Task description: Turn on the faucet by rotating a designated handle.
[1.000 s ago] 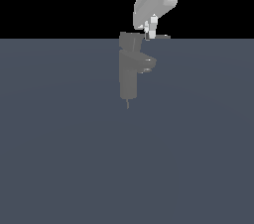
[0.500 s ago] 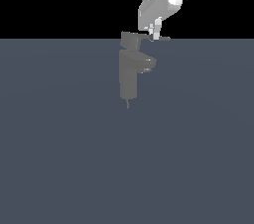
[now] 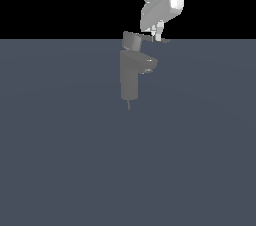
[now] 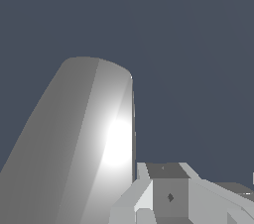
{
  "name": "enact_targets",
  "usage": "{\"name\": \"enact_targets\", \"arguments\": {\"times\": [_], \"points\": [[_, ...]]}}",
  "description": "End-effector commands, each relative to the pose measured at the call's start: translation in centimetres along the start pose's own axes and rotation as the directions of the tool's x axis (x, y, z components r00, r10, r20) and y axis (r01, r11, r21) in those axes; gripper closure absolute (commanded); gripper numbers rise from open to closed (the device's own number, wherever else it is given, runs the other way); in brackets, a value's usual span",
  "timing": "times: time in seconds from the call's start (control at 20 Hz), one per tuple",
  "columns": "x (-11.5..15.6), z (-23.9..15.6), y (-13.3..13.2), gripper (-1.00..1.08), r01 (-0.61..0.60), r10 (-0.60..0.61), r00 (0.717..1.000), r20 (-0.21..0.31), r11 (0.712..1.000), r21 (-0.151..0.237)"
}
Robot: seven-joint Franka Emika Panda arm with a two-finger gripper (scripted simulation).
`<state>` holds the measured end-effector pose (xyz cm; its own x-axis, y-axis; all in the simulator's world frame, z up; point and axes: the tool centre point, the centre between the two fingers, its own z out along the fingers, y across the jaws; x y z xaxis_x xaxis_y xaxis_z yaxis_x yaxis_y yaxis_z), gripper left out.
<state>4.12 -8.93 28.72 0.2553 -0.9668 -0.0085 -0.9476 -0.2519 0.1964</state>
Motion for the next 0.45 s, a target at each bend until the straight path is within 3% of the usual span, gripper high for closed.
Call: {"name": "enact_targets", "arguments": {"times": [0.0,0.4], "points": [[2.8,0.2,0.4,1.08,-0.038,0.038,0.999,-0.004,0.999,-0.002],[4.4,0.2,-0.6,1.08,-0.044,0.044,0.999,-0.004,0.999,0.0]]}}
